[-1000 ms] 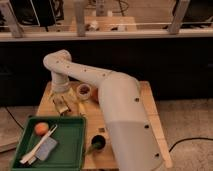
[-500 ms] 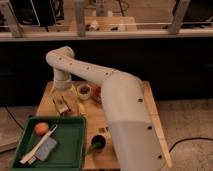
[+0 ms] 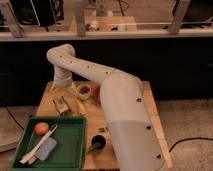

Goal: Place eraser in plastic cup

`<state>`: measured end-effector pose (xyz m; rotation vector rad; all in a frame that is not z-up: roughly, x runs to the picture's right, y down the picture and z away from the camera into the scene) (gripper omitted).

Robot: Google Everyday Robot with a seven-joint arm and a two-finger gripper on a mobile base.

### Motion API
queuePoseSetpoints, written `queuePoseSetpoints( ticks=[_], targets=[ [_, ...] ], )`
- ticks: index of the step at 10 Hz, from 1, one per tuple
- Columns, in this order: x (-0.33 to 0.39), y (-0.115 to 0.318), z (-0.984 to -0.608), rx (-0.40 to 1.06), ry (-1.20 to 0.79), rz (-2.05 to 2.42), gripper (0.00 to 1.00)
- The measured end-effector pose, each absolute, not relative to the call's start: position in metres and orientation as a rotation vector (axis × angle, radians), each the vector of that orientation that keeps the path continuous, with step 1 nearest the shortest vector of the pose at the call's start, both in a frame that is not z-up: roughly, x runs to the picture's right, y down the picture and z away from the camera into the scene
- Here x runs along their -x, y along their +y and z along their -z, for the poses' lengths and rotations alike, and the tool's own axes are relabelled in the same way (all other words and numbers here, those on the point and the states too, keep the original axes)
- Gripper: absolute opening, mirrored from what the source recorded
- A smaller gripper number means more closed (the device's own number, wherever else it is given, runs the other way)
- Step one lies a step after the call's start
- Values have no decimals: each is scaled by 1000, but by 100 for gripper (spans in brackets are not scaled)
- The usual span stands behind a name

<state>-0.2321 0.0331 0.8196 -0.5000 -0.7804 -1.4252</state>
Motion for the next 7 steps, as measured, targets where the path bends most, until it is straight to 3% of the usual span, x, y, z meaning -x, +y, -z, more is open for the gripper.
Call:
queuePoseSetpoints(
  ticks=[7],
  targets=[
    [229, 31, -822, 494, -774, 1423, 80]
  ],
)
